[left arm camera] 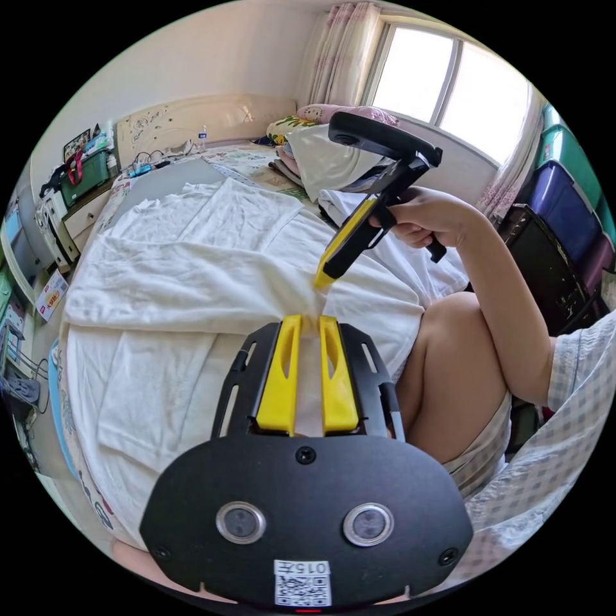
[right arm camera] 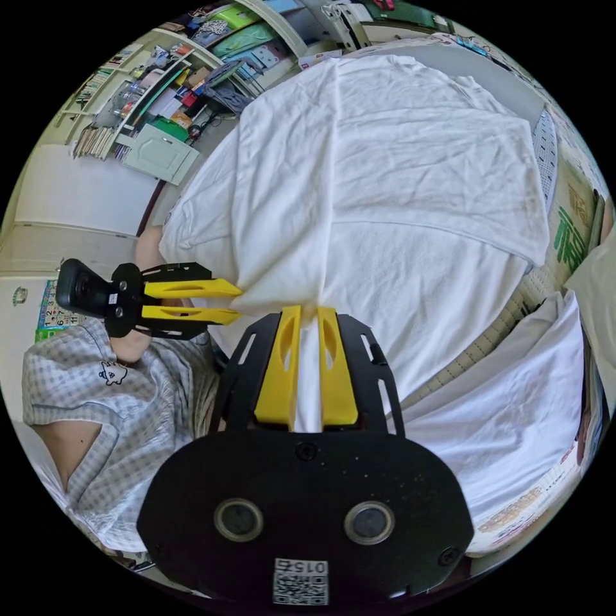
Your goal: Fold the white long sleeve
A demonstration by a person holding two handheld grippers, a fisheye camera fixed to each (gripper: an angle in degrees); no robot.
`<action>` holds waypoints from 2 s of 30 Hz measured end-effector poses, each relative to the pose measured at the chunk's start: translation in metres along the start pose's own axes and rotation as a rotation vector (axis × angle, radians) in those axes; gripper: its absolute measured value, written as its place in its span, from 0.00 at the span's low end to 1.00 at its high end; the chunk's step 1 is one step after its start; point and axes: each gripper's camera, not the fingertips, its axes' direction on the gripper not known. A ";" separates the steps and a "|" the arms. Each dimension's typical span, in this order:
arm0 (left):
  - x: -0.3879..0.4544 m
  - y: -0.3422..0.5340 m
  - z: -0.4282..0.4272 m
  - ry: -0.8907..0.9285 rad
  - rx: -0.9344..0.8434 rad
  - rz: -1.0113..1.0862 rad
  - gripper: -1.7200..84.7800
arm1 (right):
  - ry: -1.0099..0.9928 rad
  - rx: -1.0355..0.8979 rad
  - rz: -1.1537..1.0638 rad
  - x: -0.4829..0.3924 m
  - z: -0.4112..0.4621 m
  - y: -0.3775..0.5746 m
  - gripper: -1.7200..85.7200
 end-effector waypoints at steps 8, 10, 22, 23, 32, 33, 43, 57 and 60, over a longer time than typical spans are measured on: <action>0.002 -0.015 -0.017 -0.022 -0.010 -0.024 0.07 | -0.042 -0.002 -0.030 -0.008 -0.019 0.011 0.04; 0.004 -0.020 -0.021 -0.036 -0.016 -0.029 0.07 | -0.019 -0.008 -0.041 -0.014 -0.022 0.014 0.03; 0.065 -0.084 -0.055 -0.042 0.004 0.090 0.01 | 0.042 0.274 0.083 -0.011 -0.114 0.107 0.02; 0.067 -0.091 -0.053 -0.031 -0.007 0.101 0.01 | 0.075 0.258 0.103 -0.011 -0.114 0.112 0.02; -0.001 -0.127 -0.114 -0.155 -0.019 0.092 0.06 | 0.173 0.182 0.295 0.013 -0.124 0.148 0.02; -0.012 -0.130 -0.120 -0.192 -0.031 0.085 0.07 | 0.174 0.176 0.307 0.015 -0.124 0.150 0.02; -0.201 -0.145 -0.136 -0.472 -0.122 -0.268 0.13 | 0.329 0.193 0.417 0.015 -0.149 0.167 0.05; -0.238 -0.187 -0.160 -0.485 -0.065 -0.221 0.12 | -0.075 0.415 -0.079 -0.031 -0.182 0.130 0.09; -0.247 -0.188 -0.174 -0.404 -0.021 -0.241 0.10 | -0.078 0.564 -0.081 -0.039 -0.217 0.087 0.08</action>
